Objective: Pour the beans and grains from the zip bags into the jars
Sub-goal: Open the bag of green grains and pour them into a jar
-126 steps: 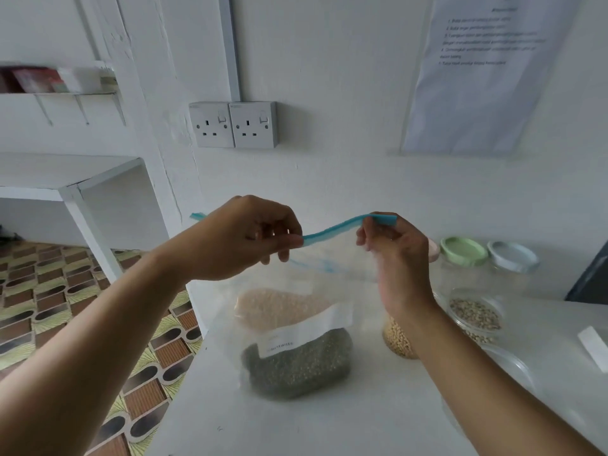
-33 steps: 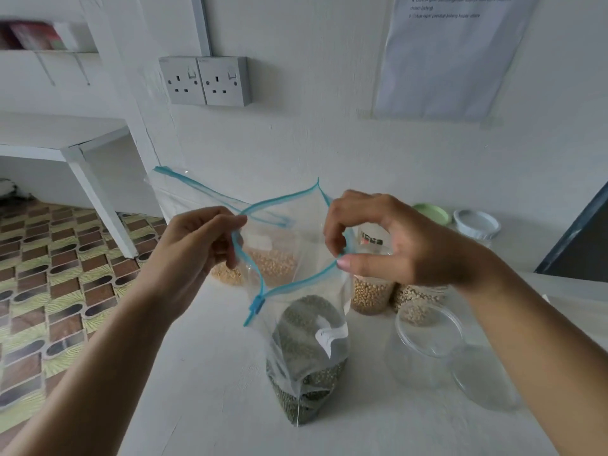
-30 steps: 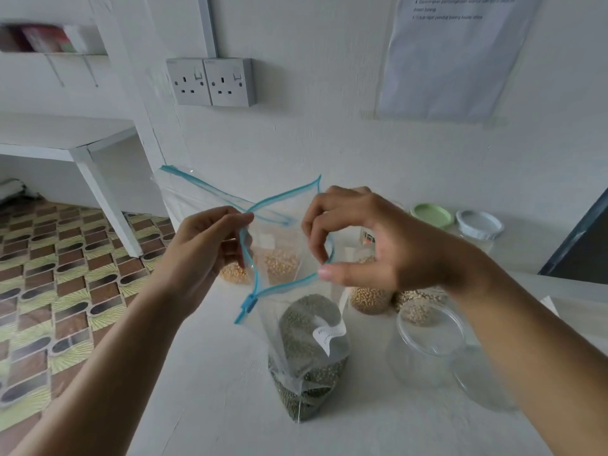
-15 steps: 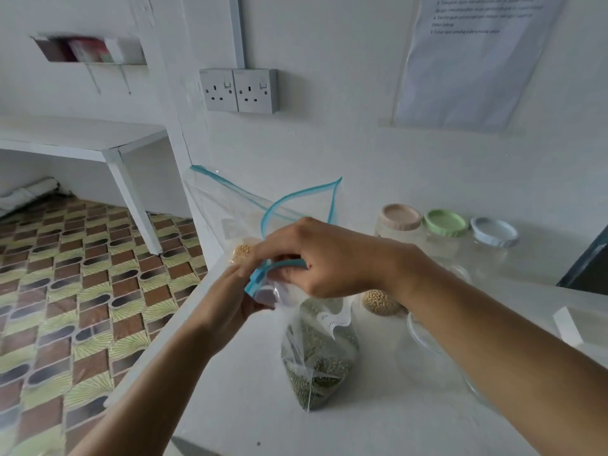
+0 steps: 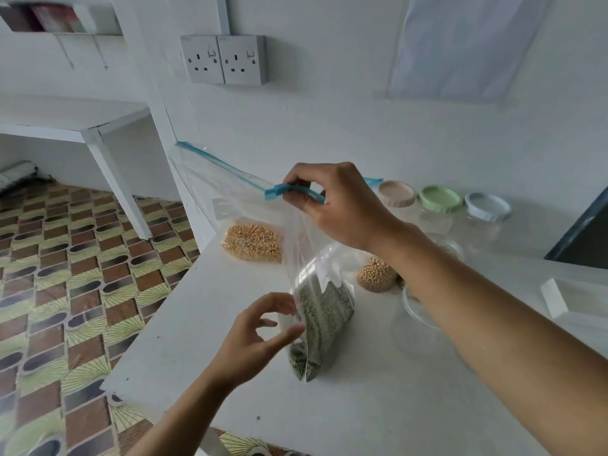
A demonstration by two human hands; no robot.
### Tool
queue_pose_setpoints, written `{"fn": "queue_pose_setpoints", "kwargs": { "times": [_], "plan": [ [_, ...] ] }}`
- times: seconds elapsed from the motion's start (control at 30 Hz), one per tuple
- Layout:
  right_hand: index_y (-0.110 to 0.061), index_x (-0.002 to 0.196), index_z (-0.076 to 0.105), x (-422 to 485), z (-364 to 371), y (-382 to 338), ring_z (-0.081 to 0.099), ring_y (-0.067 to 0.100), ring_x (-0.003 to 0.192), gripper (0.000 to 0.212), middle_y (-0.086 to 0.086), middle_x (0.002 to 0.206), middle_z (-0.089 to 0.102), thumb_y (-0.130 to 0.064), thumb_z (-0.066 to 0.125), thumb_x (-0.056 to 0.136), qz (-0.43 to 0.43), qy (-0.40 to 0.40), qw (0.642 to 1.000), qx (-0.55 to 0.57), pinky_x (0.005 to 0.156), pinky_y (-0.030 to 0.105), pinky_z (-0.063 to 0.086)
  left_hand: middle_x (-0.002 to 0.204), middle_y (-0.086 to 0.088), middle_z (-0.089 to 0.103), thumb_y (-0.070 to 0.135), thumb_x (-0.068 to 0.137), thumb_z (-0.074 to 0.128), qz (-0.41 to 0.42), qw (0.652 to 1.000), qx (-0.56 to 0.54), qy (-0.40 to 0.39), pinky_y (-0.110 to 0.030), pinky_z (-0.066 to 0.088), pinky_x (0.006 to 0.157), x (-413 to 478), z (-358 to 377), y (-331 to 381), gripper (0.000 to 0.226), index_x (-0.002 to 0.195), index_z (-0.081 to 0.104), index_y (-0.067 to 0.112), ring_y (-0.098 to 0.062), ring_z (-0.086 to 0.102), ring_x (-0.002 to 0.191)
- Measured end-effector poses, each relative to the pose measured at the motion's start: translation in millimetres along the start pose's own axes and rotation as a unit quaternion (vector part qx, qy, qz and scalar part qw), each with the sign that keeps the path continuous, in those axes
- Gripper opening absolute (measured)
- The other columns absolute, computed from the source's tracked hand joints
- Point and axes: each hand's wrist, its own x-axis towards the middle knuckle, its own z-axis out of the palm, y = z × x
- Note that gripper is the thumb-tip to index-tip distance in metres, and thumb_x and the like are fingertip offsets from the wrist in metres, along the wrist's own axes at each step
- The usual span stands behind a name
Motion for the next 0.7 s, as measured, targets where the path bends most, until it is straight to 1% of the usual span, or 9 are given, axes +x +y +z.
{"fn": "queue_pose_setpoints", "kwargs": {
  "times": [0.07, 0.13, 0.17, 0.23, 0.27, 0.37, 0.43, 0.53, 0.7],
  "plan": [
    [-0.011, 0.102, 0.074, 1, 1, 2, 0.068, 0.012, 0.083, 0.012, -0.004, 0.089, 0.072, -0.02, 0.07, 0.095, 0.003, 0.019, 1.0, -0.007, 0.074, 0.038, 0.055, 0.12, 0.011, 0.068, 0.06, 0.082, 0.073, 0.005, 1.0, -0.003, 0.029, -0.039, 0.052, 0.098, -2, 8, -4, 0.051, 0.124, 0.066, 0.032, -0.013, 0.062, 0.12],
    [-0.01, 0.102, 0.073, 2, 3, 4, 0.067, 0.011, 0.081, 0.012, -0.004, 0.088, 0.072, -0.019, 0.069, 0.095, 0.006, 0.033, 0.999, -0.008, 0.073, 0.037, 0.056, 0.118, 0.012, 0.069, 0.06, 0.082, 0.073, 0.012, 0.998, -0.002, 0.054, -0.035, 0.052, 0.097, 0, 13, -1, 0.046, 0.119, 0.069, 0.032, -0.012, 0.064, 0.117],
    [-0.011, 0.102, 0.073, 3, 4, 4, 0.067, 0.011, 0.081, 0.012, -0.005, 0.088, 0.072, -0.02, 0.069, 0.096, 0.007, 0.035, 0.999, -0.007, 0.073, 0.037, 0.056, 0.114, 0.012, 0.07, 0.058, 0.085, 0.073, 0.015, 0.998, 0.001, 0.068, -0.036, 0.053, 0.097, 3, 13, 0, 0.04, 0.115, 0.071, 0.032, -0.012, 0.066, 0.114],
    [-0.012, 0.102, 0.072, 4, 5, 4, 0.066, 0.011, 0.081, 0.012, -0.005, 0.089, 0.072, -0.022, 0.068, 0.096, 0.01, 0.04, 0.999, -0.012, 0.073, 0.04, 0.056, 0.106, 0.013, 0.074, 0.046, 0.092, 0.071, 0.014, 0.995, 0.007, 0.094, -0.039, 0.056, 0.094, 10, 10, 3, 0.021, 0.104, 0.076, 0.029, -0.011, 0.07, 0.105],
    [-0.013, 0.102, 0.072, 4, 6, 5, 0.066, 0.012, 0.08, 0.012, -0.005, 0.088, 0.071, -0.023, 0.068, 0.096, 0.01, 0.045, 0.999, -0.018, 0.073, 0.042, 0.056, 0.102, 0.013, 0.075, 0.04, 0.093, 0.07, 0.014, 0.995, 0.011, 0.101, -0.04, 0.058, 0.092, 14, 7, 4, 0.016, 0.101, 0.078, 0.028, -0.01, 0.071, 0.103],
    [-0.014, 0.101, 0.072, 5, 3, 6, 0.064, 0.012, 0.076, 0.013, -0.006, 0.086, 0.07, -0.024, 0.066, 0.097, 0.01, 0.071, 0.997, -0.022, 0.071, 0.044, 0.055, 0.098, 0.016, 0.077, 0.031, 0.093, 0.069, 0.016, 0.992, 0.03, 0.12, -0.039, 0.061, 0.084, 19, -2, 3, 0.014, 0.098, 0.08, 0.025, -0.005, 0.073, 0.099],
    [-0.014, 0.101, 0.072, 6, -1, 5, 0.062, 0.011, 0.073, 0.014, -0.005, 0.085, 0.07, -0.026, 0.065, 0.097, 0.006, 0.086, 0.996, -0.034, 0.068, 0.043, 0.055, 0.095, 0.016, 0.078, 0.023, 0.093, 0.07, 0.02, 0.99, 0.031, 0.139, -0.03, 0.061, 0.083, 19, -9, 3, 0.011, 0.096, 0.08, 0.024, -0.004, 0.074, 0.095],
    [-0.014, 0.098, 0.072, 8, -9, -1, 0.056, 0.008, 0.064, 0.014, -0.005, 0.08, 0.069, -0.026, 0.066, 0.097, -0.012, 0.108, 0.993, -0.048, 0.062, 0.038, 0.052, 0.093, 0.014, 0.078, 0.011, 0.095, 0.067, 0.026, 0.984, 0.03, 0.175, -0.021, 0.06, 0.082, 26, -28, 5, 0.017, 0.094, 0.076, 0.024, -0.004, 0.075, 0.09],
    [-0.014, 0.098, 0.071, 23, -21, -12, 0.064, 0.016, 0.07, 0.02, -0.005, 0.081, 0.07, -0.031, 0.062, 0.098, -0.035, 0.133, 0.988, -0.069, 0.065, 0.042, 0.055, 0.093, 0.01, 0.078, 0.011, 0.097, 0.064, 0.053, 0.972, 0.073, 0.217, -0.021, 0.061, 0.079, 51, -66, 14, 0.017, 0.096, 0.074, 0.024, -0.001, 0.074, 0.086]
  ]
}}
